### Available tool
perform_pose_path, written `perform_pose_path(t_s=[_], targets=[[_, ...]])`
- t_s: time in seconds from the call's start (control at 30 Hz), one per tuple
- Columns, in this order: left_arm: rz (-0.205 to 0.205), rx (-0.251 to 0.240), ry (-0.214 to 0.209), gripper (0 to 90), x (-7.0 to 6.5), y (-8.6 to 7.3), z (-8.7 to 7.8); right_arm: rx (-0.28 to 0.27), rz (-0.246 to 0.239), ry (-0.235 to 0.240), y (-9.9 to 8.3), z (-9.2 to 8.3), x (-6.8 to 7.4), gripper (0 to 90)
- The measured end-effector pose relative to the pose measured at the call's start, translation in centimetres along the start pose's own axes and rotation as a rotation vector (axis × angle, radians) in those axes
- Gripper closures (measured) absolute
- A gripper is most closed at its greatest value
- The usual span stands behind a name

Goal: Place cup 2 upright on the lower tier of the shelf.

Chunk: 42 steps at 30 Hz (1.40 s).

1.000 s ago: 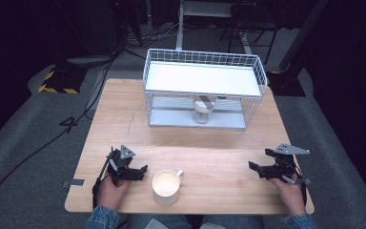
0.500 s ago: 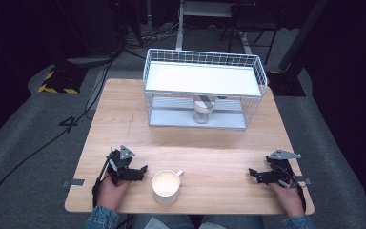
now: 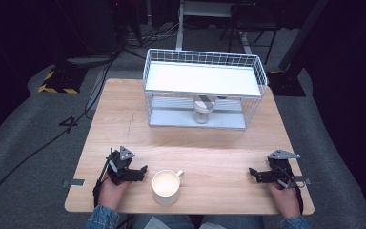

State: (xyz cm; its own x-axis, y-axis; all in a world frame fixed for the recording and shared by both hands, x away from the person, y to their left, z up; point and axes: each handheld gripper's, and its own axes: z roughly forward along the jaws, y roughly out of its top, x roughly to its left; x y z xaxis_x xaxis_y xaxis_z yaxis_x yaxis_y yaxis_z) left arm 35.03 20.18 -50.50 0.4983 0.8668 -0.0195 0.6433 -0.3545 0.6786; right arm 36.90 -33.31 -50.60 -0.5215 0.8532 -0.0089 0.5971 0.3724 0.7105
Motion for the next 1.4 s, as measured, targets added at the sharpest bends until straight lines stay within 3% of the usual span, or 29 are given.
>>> perform_pose_path(t_s=[0.2,0.4,0.6,0.73,0.87,1.13,1.4], targets=[[-0.004,0.001,-0.003,7.4,0.0,0.0,0.0,0.001,0.004,-0.004,0.0,0.0,0.0,0.2],[-0.04,0.01,-0.006,4.6,0.3,0.0,-0.2,0.0,0.004,-0.004,0.0,0.0,0.0,0.3],[-0.058,-0.041,-0.005,4.4,0.6,0.1,-1.1,0.001,0.004,-0.004,0.0,0.0,0.0,0.2],[-0.043,-0.061,-0.01,4.8,0.4,0.4,-2.0,0.0,0.004,-0.003,0.0,0.0,0.0,0.2],[-0.07,-0.064,-0.038,5.2,0.3,0.9,-3.4,0.0,0.005,-0.004,0.0,0.0,0.0,0.2],[-0.063,-0.088,-0.066,5.2,-0.3,1.4,-5.3,0.001,0.005,-0.005,0.0,0.0,0.0,0.2],[-0.052,-0.162,-0.092,5.2,-1.4,2.2,-7.5,0.001,0.005,-0.005,0.0,0.0,0.0,0.2]])
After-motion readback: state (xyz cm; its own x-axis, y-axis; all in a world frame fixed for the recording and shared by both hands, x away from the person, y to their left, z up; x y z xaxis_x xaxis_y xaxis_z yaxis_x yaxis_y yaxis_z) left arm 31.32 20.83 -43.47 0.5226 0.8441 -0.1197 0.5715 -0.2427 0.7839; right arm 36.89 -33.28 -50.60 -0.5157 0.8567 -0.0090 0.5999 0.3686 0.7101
